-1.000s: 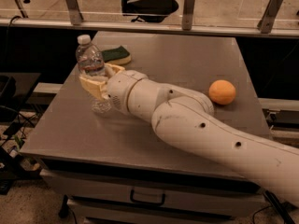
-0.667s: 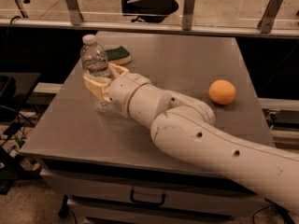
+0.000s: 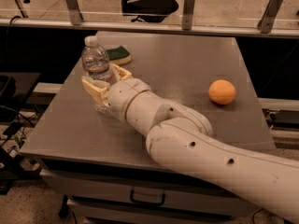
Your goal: Place water bottle upright
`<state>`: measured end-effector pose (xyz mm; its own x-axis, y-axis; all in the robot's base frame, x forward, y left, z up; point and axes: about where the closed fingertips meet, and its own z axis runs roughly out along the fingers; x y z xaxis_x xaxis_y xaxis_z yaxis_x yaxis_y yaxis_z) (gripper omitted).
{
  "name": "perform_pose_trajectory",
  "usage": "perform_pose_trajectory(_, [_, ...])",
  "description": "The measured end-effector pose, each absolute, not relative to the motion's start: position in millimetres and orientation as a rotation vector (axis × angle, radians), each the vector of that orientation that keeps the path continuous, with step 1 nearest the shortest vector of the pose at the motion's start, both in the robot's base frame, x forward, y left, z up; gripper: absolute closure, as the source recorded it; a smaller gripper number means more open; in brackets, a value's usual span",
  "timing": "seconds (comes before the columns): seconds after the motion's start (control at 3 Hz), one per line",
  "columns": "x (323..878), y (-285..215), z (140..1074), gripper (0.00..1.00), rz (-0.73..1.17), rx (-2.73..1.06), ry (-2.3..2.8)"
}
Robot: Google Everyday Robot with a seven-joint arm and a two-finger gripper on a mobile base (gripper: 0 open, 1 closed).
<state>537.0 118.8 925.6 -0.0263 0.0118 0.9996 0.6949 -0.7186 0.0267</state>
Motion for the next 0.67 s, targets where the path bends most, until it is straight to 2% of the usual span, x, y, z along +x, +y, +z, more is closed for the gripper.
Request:
perform_pose_trajectory(0.33, [536.2,129.1,914.1,0.00,-1.842,-1.767,-0.741])
perform_pose_trajectory(0.67, [536.1,129.2,914.2,0.00,-1.842,-1.767,-0.741])
